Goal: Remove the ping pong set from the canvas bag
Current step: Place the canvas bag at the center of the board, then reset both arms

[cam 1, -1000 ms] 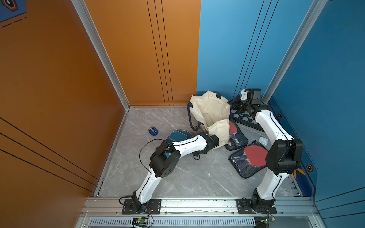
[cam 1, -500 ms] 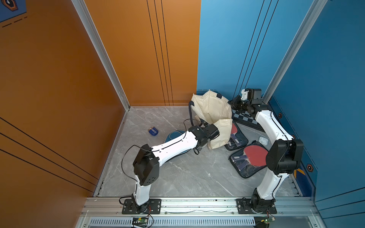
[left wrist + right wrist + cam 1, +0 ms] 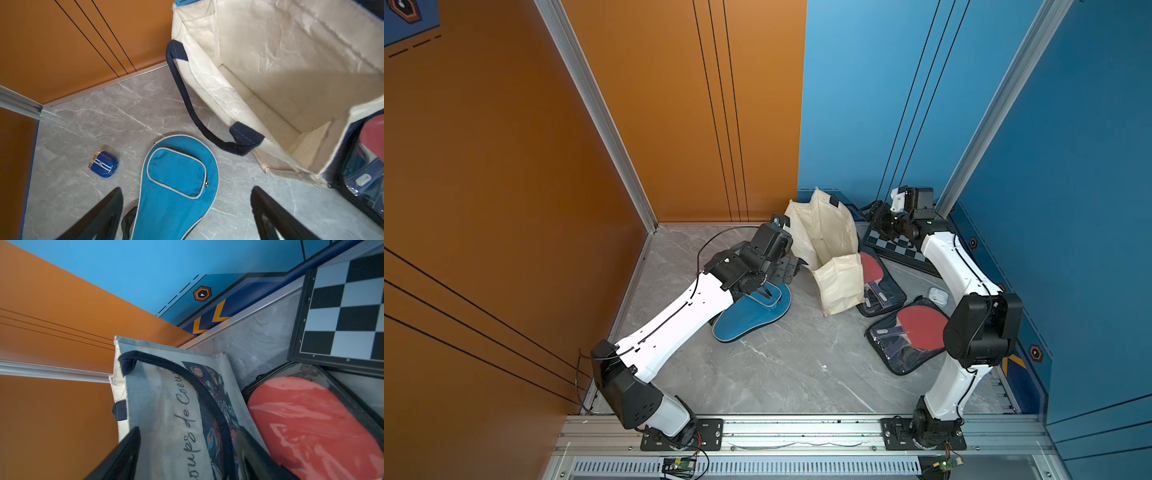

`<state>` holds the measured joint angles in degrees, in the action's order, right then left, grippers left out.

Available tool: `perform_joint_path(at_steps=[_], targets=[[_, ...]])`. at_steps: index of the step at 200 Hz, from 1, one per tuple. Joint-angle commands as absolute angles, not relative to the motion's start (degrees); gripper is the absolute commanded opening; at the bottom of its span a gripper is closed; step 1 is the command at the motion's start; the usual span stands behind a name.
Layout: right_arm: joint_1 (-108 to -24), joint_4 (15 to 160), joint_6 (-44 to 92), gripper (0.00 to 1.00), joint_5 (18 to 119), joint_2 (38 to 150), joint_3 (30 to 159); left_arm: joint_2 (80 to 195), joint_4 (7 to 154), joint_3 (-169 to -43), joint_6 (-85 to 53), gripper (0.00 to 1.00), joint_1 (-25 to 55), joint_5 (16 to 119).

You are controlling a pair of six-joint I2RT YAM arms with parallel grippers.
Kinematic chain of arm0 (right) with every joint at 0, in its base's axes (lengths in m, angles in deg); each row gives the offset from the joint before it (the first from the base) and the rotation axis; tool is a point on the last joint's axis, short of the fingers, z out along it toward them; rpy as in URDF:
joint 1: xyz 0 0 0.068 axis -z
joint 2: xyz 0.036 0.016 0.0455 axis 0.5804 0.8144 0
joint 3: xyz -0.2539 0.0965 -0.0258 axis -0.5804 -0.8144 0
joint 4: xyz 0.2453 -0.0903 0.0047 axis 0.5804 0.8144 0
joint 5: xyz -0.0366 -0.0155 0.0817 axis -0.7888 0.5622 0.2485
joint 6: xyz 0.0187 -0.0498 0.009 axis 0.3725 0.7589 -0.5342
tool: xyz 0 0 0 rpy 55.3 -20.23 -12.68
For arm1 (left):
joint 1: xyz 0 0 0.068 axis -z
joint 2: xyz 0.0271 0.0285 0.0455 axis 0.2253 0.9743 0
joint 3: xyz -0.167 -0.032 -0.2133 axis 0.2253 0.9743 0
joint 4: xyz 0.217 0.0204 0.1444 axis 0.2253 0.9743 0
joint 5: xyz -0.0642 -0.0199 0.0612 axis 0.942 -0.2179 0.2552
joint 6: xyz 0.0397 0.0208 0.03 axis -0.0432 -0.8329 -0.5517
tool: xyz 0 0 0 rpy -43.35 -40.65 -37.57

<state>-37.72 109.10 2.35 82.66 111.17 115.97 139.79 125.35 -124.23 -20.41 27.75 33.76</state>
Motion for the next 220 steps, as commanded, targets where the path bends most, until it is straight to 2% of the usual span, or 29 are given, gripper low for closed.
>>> perform_joint_path(at_steps=[1,47,71,113,153,188,220], targets=[[-37.24,111.71,5.10,0.82,80.17,108.96,118.92,137.52,121.60,-123.52,-19.74,0.98,25.62,37.89],[-35.99,116.87,13.21,0.97,77.81,108.00,125.54,134.16,118.33,-121.10,-19.68,0.98,17.55,44.62],[-34.71,117.74,16.88,1.00,76.77,106.44,127.24,130.41,113.95,-117.01,-24.35,0.98,14.43,44.35],[-34.07,118.10,24.27,1.00,72.33,100.02,124.21,119.28,102.01,-102.59,-28.17,0.98,9.00,44.00],[-33.48,113.36,28.67,1.00,67.38,89.12,109.84,109.51,99.82,-91.10,-29.09,0.99,3.18,42.09],[-33.11,102.45,30.15,1.00,64.76,79.06,93.47,101.26,88.74,-74.83,-26.08,0.99,-0.99,39.83],[-33.10,96.52,32.36,1.00,61.66,73.17,82.11,97.60,77.66,-63.15,-27.89,0.98,-1.38,38.88]])
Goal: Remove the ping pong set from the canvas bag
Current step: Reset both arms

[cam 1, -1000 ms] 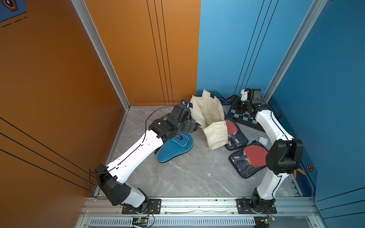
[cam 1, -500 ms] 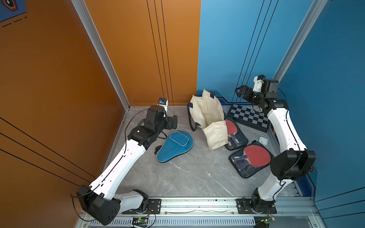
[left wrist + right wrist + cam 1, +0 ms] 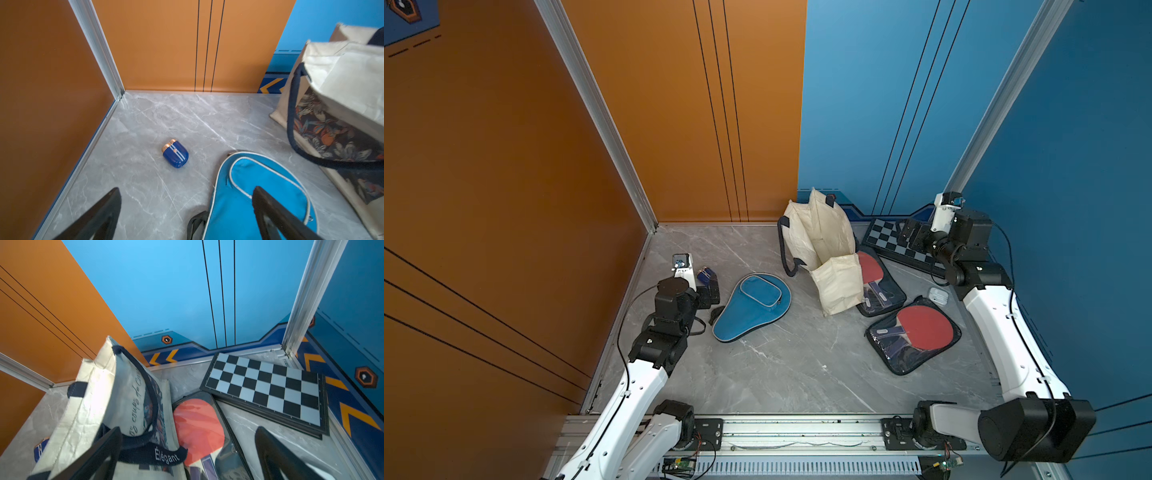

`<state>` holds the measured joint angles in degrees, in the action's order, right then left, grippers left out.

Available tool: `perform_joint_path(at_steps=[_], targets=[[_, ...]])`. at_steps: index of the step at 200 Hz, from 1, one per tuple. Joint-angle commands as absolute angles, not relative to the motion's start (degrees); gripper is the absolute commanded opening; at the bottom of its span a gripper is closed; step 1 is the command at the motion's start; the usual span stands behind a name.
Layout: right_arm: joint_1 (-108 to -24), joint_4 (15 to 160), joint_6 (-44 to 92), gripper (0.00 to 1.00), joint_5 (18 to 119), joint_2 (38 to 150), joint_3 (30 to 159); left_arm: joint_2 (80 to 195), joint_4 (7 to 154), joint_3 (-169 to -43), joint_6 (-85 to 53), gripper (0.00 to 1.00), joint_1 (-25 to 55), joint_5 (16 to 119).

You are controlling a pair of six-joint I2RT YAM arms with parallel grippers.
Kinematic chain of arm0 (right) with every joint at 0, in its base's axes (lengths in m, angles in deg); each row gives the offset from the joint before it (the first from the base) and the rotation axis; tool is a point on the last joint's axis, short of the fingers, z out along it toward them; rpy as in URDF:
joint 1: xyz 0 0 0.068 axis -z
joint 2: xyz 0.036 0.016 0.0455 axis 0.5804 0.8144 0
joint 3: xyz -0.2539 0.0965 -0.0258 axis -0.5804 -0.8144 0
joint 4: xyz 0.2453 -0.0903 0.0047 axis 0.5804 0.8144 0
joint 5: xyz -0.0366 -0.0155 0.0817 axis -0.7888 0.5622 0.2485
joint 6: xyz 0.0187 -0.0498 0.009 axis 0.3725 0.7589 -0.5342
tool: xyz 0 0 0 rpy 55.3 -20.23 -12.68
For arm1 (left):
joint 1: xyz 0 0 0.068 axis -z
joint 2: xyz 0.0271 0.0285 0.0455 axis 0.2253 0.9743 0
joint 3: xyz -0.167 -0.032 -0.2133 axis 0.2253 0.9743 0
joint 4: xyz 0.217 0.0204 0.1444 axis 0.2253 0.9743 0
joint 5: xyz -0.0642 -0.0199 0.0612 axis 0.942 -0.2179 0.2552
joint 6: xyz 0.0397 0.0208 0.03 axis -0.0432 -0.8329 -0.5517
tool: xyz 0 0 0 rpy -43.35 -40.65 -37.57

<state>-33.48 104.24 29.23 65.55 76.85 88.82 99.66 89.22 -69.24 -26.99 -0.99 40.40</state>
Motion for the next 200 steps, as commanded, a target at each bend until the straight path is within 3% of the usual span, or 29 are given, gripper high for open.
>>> perform_joint_path(at_steps=[1,49,115,162,200], targets=[[-33.10,96.23,32.41,1.00,61.55,73.01,81.84,97.55,77.35,-62.85,-27.99,0.98,-1.40,38.78],[-32.15,84.02,33.54,1.00,60.85,68.49,66.21,101.06,69.91,-53.91,-28.88,0.98,-3.75,39.08],[-30.22,70.21,36.88,1.00,57.63,72.00,51.83,105.70,59.62,-44.51,-29.86,0.98,-7.47,40.36],[-29.03,66.52,37.93,1.00,58.83,75.81,48.58,112.24,56.86,-46.54,-29.58,0.98,-11.01,43.67],[-33.76,60.94,37.87,1.00,57.05,79.87,45.90,119.49,54.37,-50.03,-31.38,0.98,-11.88,46.61]])
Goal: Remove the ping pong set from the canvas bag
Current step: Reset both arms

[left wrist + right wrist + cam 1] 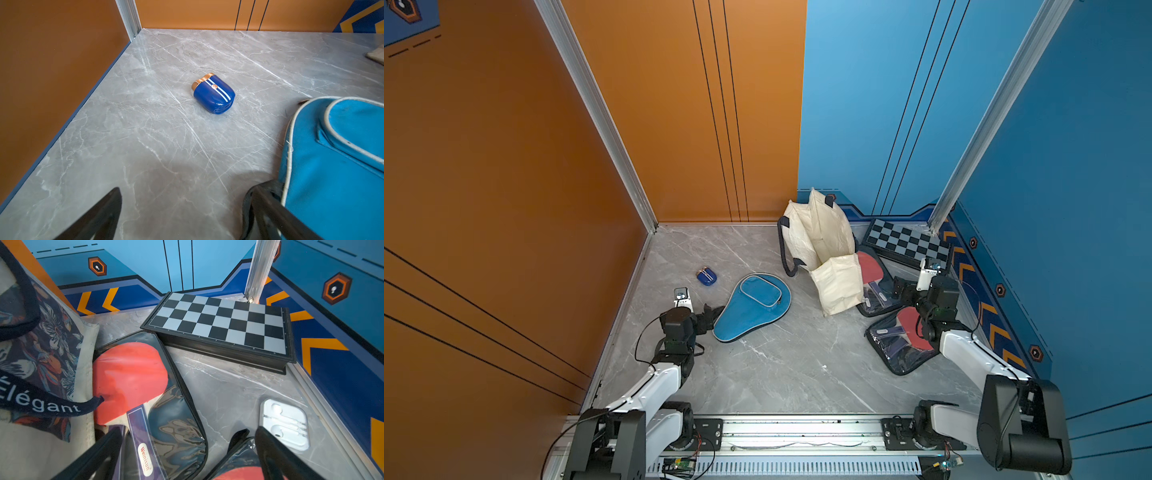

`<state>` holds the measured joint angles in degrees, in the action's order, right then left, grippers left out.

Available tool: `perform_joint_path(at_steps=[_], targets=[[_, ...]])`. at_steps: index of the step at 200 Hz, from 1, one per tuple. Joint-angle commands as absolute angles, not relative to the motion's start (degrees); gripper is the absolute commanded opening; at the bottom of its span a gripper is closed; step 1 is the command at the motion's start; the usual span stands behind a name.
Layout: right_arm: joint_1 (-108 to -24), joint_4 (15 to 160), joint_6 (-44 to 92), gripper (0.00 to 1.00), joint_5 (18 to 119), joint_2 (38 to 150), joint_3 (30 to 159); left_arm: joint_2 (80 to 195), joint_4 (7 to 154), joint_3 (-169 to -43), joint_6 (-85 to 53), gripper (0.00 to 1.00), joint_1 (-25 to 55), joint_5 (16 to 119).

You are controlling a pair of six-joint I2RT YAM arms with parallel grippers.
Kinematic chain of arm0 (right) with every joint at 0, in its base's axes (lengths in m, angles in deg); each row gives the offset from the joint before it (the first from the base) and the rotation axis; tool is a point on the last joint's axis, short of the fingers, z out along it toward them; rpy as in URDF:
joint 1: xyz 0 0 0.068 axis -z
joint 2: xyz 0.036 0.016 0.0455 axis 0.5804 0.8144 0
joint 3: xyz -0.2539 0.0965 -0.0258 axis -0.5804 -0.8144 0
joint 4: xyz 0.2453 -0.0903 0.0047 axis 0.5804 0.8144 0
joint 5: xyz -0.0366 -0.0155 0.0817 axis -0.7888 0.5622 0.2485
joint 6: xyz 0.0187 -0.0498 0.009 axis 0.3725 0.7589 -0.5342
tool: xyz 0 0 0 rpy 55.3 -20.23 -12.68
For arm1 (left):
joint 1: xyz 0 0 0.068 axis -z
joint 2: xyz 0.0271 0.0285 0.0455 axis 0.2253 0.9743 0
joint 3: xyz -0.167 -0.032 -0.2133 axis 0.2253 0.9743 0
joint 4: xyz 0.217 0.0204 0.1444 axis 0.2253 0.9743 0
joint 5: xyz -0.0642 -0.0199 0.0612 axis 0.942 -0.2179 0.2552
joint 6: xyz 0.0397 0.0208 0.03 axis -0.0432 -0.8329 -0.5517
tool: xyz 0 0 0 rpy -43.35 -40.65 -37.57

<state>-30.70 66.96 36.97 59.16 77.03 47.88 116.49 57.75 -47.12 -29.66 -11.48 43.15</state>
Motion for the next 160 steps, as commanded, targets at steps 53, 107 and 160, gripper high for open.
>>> perform_joint_path(at_steps=[53,107,160], targets=[[-37.86,51.65,40.27,1.00,52.20,86.44,43.91,127.74,50.47,-54.29,-33.28,0.98,-13.02,48.63],[-37.76,43.15,39.75,1.00,51.74,91.82,42.31,129.35,48.31,-54.55,-33.25,0.98,-14.67,51.15],[-36.80,38.96,39.11,1.00,53.50,93.08,40.40,133.06,43.49,-55.54,-31.72,0.98,-15.27,52.48]])
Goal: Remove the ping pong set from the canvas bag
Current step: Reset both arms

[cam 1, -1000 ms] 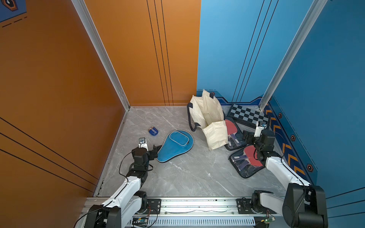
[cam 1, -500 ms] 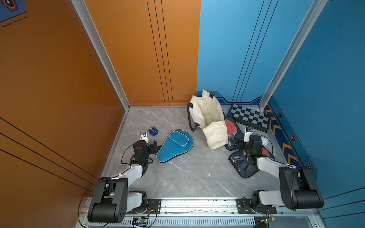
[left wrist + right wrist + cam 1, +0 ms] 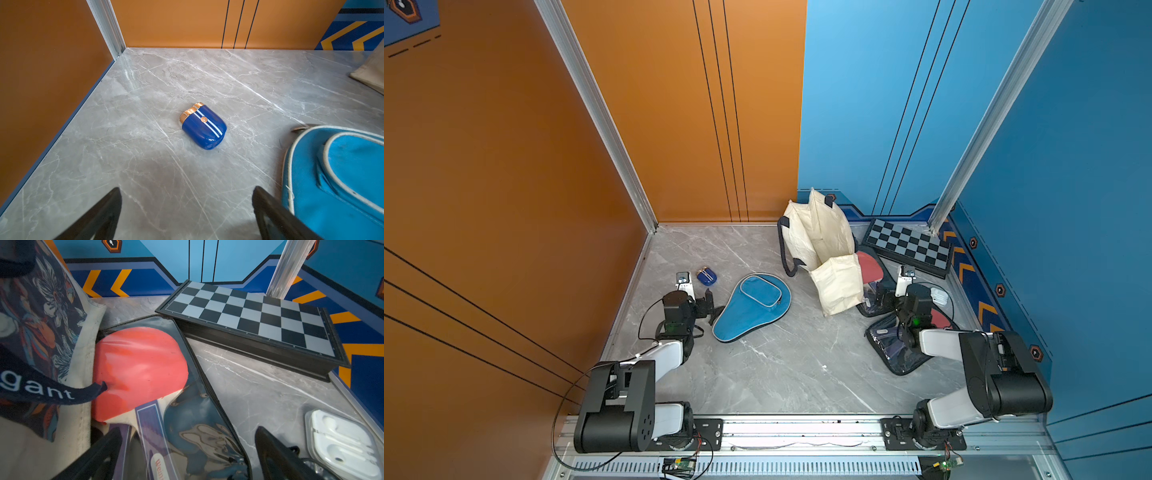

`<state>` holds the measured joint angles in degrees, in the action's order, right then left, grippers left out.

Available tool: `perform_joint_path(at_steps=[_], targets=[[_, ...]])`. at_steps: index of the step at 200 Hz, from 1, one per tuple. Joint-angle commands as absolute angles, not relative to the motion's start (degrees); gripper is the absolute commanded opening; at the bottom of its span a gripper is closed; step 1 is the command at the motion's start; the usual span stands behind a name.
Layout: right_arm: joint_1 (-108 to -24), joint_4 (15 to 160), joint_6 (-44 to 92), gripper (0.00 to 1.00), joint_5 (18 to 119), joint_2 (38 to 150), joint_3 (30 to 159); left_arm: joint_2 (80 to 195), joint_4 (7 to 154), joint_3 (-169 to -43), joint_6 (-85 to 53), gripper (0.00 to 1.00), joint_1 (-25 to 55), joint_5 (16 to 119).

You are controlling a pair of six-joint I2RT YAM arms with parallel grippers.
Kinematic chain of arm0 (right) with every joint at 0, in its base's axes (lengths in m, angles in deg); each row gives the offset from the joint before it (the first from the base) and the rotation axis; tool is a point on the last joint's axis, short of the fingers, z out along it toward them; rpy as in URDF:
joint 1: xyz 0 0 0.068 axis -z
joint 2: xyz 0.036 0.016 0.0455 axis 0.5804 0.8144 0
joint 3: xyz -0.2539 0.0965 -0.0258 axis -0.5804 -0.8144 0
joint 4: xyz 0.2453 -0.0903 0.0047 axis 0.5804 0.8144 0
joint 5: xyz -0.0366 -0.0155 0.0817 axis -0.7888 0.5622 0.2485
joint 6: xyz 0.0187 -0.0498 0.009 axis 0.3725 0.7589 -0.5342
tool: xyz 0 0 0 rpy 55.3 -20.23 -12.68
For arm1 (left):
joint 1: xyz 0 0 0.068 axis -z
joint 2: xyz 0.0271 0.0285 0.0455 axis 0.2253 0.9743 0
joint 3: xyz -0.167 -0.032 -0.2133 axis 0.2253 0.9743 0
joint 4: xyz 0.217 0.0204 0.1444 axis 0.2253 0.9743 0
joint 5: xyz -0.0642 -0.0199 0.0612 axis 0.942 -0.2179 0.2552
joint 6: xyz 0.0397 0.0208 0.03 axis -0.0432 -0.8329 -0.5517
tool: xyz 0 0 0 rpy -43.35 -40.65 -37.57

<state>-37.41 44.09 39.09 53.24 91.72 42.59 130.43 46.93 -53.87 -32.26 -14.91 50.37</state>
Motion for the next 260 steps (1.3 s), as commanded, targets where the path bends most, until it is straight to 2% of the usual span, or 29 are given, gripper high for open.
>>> perform_joint_path(at_steps=[1,15,58,123,260], targets=[[-36.80,38.71,39.08,1.00,53.57,93.16,40.25,133.21,43.30,-55.57,-31.62,0.98,-15.24,52.48],[-36.63,33.11,39.13,1.00,54.31,94.11,38.05,136.17,40.07,-55.48,-31.20,0.98,-15.12,52.57],[-36.11,34.30,38.75,1.00,55.37,94.10,38.58,142.63,34.05,-55.61,-33.05,0.98,-12.47,48.85],[-35.39,36.30,38.08,1.00,56.01,94.19,39.66,142.94,32.55,-54.89,-34.07,0.98,-10.31,44.26],[-35.48,36.30,38.03,1.00,55.49,94.20,39.66,143.03,32.02,-54.71,-33.95,0.98,-10.65,45.03]])
